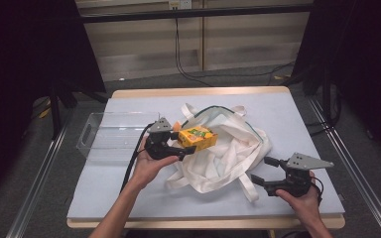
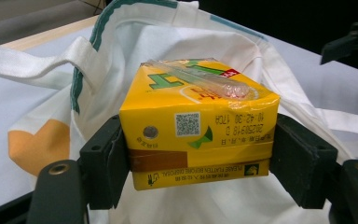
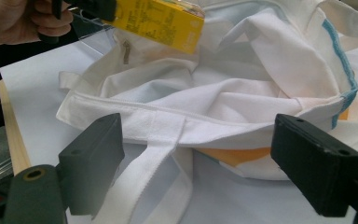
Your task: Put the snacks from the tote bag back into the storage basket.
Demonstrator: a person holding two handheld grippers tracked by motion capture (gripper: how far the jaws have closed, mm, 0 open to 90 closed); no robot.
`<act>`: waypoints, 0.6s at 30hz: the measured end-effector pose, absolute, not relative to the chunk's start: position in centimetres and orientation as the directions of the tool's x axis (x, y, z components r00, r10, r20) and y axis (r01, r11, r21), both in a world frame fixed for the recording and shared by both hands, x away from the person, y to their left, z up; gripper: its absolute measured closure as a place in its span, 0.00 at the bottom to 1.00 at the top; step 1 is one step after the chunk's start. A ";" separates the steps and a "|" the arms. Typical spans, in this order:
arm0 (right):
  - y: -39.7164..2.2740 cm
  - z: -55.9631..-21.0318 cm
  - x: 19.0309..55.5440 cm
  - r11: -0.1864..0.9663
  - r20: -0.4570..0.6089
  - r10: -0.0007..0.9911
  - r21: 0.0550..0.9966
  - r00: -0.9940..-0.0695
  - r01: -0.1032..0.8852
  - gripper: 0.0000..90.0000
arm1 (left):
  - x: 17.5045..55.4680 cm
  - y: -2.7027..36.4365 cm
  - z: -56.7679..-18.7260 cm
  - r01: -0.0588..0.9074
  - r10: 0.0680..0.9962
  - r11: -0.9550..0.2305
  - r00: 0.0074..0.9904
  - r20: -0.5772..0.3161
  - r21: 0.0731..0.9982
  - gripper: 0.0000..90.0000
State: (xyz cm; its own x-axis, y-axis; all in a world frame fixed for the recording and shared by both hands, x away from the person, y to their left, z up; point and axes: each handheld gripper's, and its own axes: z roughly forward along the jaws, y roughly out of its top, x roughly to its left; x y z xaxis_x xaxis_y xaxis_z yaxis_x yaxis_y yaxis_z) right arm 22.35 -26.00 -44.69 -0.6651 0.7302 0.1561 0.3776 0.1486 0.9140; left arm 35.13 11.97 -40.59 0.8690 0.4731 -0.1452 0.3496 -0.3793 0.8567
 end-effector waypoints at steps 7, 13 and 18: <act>-25.8 -44.8 22.6 0.145 0.161 0.737 0.910 -0.656 0.387 0.19 | 35.0 13.2 -40.1 0.343 0.454 -0.375 0.878 -0.152 0.861 0.30; -25.7 -44.8 22.4 0.154 0.155 0.726 0.913 -0.670 0.378 0.19 | 34.9 14.5 -38.8 0.346 0.443 -0.369 0.881 -0.164 0.863 0.30; -25.8 -45.0 22.3 0.162 0.149 0.720 0.914 -0.678 0.373 0.19 | 34.8 15.5 -37.4 0.333 0.441 -0.368 0.884 -0.152 0.868 0.30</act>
